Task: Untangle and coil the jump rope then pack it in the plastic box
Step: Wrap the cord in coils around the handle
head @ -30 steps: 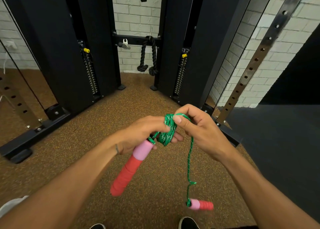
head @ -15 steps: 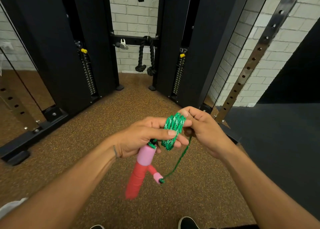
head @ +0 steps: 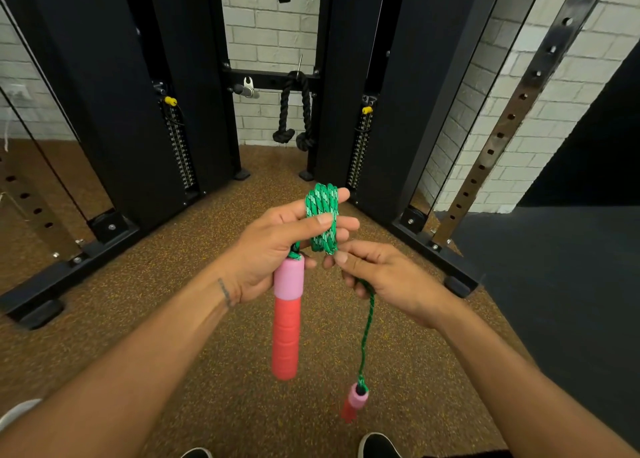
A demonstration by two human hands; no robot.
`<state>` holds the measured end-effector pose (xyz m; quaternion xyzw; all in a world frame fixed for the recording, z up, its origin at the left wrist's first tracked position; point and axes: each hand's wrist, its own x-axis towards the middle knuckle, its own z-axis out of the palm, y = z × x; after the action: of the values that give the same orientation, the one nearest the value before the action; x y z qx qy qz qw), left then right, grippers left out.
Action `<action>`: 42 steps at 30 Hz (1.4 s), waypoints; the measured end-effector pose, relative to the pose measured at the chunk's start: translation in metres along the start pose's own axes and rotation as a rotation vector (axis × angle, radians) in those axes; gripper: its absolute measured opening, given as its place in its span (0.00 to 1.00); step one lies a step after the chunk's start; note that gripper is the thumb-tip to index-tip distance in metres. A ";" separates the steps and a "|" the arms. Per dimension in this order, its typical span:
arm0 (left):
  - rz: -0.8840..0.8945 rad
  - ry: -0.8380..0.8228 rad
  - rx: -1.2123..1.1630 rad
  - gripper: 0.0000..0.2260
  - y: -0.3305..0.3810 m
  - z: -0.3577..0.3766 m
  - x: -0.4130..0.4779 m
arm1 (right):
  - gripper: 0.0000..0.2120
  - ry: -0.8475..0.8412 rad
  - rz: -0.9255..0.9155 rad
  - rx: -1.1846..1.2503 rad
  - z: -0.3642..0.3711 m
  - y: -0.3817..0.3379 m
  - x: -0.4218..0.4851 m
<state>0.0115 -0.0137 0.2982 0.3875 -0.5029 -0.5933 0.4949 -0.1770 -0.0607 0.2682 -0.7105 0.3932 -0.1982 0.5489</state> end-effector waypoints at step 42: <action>-0.189 -0.265 0.366 0.15 -0.009 0.006 -0.003 | 0.08 0.237 -0.201 0.056 -0.019 -0.009 -0.006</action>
<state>0.0050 -0.0099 0.2901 0.4347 -0.6241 -0.5817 0.2884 -0.1913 -0.0668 0.2841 -0.7023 0.3766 -0.3455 0.4955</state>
